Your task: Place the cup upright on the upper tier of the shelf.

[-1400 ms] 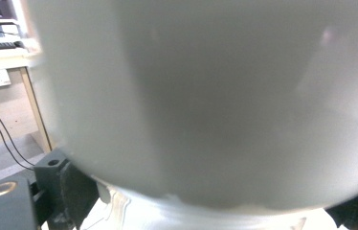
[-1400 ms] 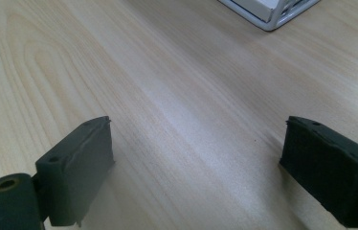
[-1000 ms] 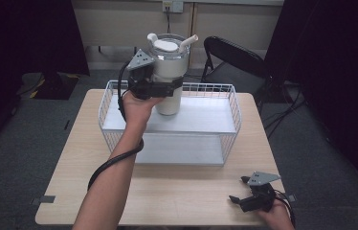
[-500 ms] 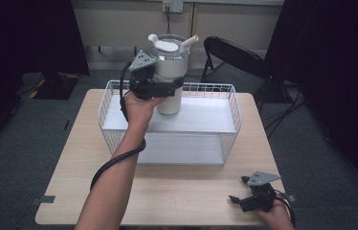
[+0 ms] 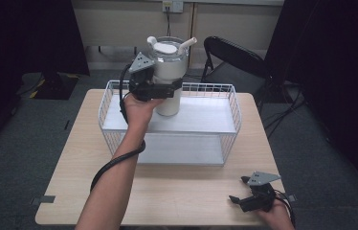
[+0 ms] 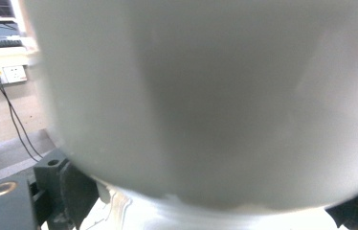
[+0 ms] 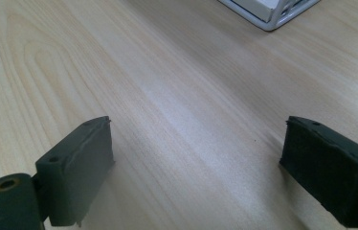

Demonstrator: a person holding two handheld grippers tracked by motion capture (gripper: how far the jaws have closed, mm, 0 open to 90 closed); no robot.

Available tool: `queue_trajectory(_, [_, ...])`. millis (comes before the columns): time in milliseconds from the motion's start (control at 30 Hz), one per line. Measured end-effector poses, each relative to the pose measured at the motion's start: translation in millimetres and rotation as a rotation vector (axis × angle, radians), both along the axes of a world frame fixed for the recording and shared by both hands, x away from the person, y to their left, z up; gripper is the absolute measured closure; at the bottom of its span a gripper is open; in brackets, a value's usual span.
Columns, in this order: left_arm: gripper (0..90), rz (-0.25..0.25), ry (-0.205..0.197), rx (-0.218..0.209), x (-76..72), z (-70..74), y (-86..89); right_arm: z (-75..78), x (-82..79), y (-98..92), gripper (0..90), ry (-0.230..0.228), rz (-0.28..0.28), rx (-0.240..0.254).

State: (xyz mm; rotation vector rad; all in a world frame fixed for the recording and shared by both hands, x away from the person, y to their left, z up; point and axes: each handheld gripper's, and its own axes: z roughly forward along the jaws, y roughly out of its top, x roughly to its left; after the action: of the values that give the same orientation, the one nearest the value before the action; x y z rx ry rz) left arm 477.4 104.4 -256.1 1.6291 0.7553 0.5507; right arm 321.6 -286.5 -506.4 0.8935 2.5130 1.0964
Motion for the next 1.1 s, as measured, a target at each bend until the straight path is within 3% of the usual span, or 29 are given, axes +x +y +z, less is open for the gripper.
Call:
queue_trajectory(467, [9.1, 0.003, -0.011, -0.002, -2.9, -5.7, 3.6, 0.0, 0.0, 0.0, 9.8, 0.0, 0.0, 0.0])
queue_trajectory(933, [9.3, -0.008, -0.067, -0.004, -6.4, -13.5, 5.9, 0.0, 0.0, 0.0, 9.7, 0.0, 0.0, 0.0])
queue_trajectory(1100, [9.4, -0.014, -0.062, 0.0, -6.6, -13.3, 6.7, 0.0, 0.0, 0.0, 9.8, 0.001, 0.0, 0.0])
